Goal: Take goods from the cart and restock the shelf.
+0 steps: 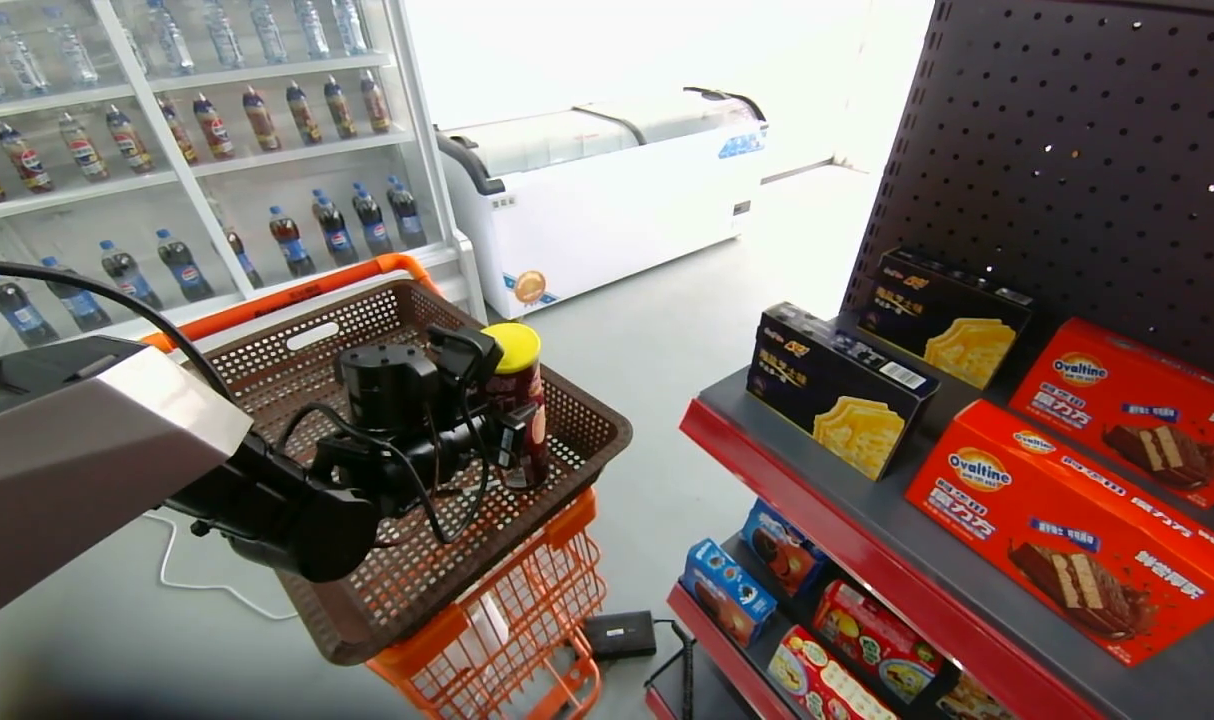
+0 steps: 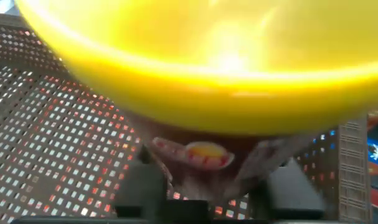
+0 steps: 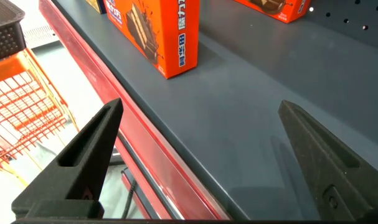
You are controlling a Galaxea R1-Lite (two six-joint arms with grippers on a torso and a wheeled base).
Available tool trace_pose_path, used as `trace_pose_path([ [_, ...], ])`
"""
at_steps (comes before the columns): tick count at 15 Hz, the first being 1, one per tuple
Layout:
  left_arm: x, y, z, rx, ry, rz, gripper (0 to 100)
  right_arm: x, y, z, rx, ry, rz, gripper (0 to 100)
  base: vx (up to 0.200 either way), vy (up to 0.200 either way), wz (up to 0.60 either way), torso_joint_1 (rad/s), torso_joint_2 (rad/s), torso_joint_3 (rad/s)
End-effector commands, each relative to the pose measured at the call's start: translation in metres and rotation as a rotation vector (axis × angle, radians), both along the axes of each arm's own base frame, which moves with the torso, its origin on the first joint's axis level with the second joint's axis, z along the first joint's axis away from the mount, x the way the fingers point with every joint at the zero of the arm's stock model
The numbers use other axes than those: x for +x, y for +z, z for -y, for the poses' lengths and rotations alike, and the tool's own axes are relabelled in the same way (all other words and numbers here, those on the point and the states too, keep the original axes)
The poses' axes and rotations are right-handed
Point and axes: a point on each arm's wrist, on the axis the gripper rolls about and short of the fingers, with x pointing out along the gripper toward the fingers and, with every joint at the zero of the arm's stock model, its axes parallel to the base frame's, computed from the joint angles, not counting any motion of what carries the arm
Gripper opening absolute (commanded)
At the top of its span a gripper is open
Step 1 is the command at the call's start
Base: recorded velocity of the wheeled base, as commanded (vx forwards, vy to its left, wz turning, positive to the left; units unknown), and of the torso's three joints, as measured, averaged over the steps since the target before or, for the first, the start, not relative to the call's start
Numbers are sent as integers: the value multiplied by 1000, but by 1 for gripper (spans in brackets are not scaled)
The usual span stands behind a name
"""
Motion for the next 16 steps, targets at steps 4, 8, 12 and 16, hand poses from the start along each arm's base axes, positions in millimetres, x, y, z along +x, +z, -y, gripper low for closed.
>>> trace_pose_path([
  [4,-7,25,1,-3,52,55,0,0,0,0,0,0,-1,100,0,0,0,0,0,0],
  [8,-26,85,5,-34,-146,152,0,0,0,0,0,0,-1,100,0,0,0,0,0,0],
  [12,-42,121,11,-26,-214,178,0,0,0,0,0,0,-2,100,0,0,0,0,0,0],
  [16,-62,151,20,-61,-196,185,0,0,0,0,0,0,-1,100,0,0,0,0,0,0],
])
